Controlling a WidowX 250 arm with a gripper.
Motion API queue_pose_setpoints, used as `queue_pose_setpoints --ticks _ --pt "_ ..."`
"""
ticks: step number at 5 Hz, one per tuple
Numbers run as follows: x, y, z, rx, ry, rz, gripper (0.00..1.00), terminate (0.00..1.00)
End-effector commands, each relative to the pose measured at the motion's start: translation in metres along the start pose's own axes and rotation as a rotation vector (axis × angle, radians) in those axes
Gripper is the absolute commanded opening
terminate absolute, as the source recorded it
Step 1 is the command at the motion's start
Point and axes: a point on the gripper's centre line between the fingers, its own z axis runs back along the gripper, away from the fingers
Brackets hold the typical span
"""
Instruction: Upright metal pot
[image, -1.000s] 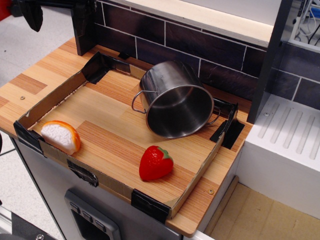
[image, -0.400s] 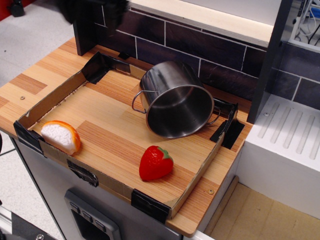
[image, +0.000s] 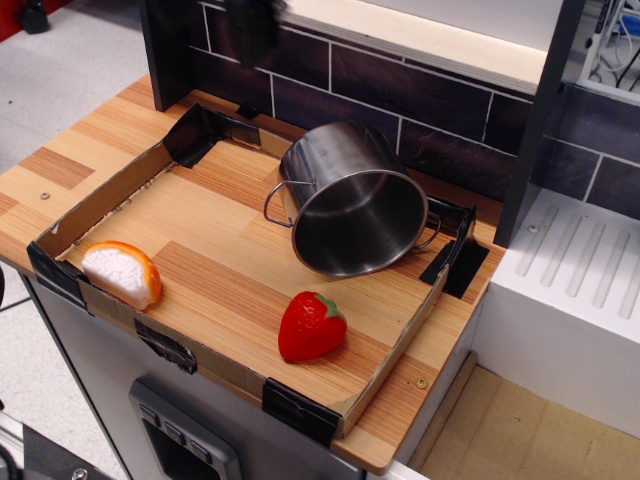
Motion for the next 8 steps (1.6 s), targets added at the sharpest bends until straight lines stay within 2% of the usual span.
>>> queue_pose_setpoints --ticks 1,2,3,4,6,8 --pt "-0.011 -0.022 -0.032 0.068 -0.026 -0.209 1.00 0.00" --pt "-0.012 -0.031 -0.054 0.145 -0.125 -0.130 1.00 0.00" --pt "-0.011 -0.037 -0.063 0.202 -0.199 -0.057 1.00 0.00" --pt "-0.009 -0.041 -0.068 0.189 -0.179 -0.016 1.00 0.00" --pt "-0.008 -0.041 -0.083 0.241 -0.177 0.013 1.00 0.00" --pt "-0.007 -0.038 -0.090 0.253 -0.163 0.016 1.00 0.00"
